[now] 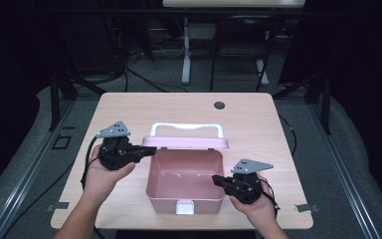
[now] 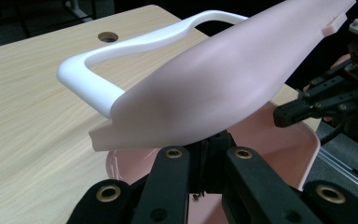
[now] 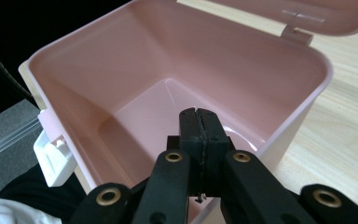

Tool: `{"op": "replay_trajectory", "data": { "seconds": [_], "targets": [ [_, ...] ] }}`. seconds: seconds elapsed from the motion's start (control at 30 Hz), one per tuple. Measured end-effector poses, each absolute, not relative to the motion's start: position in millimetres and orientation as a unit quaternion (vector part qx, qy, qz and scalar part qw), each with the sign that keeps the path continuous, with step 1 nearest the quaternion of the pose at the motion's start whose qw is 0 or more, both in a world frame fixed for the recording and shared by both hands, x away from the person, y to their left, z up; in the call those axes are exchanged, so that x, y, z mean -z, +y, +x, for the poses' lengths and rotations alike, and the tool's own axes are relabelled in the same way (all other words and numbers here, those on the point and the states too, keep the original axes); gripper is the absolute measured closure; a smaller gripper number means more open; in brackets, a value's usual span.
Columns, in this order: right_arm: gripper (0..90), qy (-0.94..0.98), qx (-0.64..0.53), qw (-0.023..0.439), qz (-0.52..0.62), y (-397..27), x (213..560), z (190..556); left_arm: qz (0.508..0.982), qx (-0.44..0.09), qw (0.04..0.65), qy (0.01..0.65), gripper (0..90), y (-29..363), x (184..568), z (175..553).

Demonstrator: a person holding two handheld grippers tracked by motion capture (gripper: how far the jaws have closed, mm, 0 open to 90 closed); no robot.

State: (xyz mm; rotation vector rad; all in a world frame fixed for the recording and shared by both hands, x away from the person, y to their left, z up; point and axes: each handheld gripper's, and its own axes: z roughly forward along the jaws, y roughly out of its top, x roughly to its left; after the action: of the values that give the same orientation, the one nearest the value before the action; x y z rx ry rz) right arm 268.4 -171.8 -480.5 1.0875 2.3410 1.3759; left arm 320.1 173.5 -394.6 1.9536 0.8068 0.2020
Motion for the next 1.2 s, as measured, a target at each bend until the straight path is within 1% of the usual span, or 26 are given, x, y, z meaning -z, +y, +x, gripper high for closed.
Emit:
{"op": "replay_trajectory", "data": {
  "seconds": [0.53, 0.7, 0.83, 0.93, 1.03, 1.2],
  "targets": [
    [90.0, 0.813, -0.45, 0.082, 0.359, -162.9, 491.1, 269.5, 0.8, -0.093, 0.486, 0.339, 89.8, 172.0, 387.5, 333.3],
    [90.0, 0.815, -0.449, 0.083, 0.357, -162.2, 491.3, 269.3, 0.8, -0.093, 0.484, 0.341, 89.8, 172.5, 387.2, 335.4],
    [90.0, 0.814, -0.445, 0.093, 0.362, -165.8, 490.6, 270.9, 0.798, -0.097, 0.482, 0.348, 89.8, 174.3, 385.9, 339.9],
    [90.0, 0.81, -0.453, 0.083, 0.364, -168.3, 491.4, 272.4, 0.795, -0.099, 0.482, 0.354, 89.8, 175.7, 384.4, 341.5],
    [90.0, 0.811, -0.45, 0.087, 0.363, -167.5, 491.1, 271.9, 0.795, -0.101, 0.482, 0.355, 89.8, 176.4, 383.9, 342.3],
    [90.0, 0.811, -0.453, 0.082, 0.362, -168.2, 491.3, 272.8, 0.794, -0.102, 0.482, 0.357, 89.8, 175.3, 384.7, 345.1]
  ]
}}
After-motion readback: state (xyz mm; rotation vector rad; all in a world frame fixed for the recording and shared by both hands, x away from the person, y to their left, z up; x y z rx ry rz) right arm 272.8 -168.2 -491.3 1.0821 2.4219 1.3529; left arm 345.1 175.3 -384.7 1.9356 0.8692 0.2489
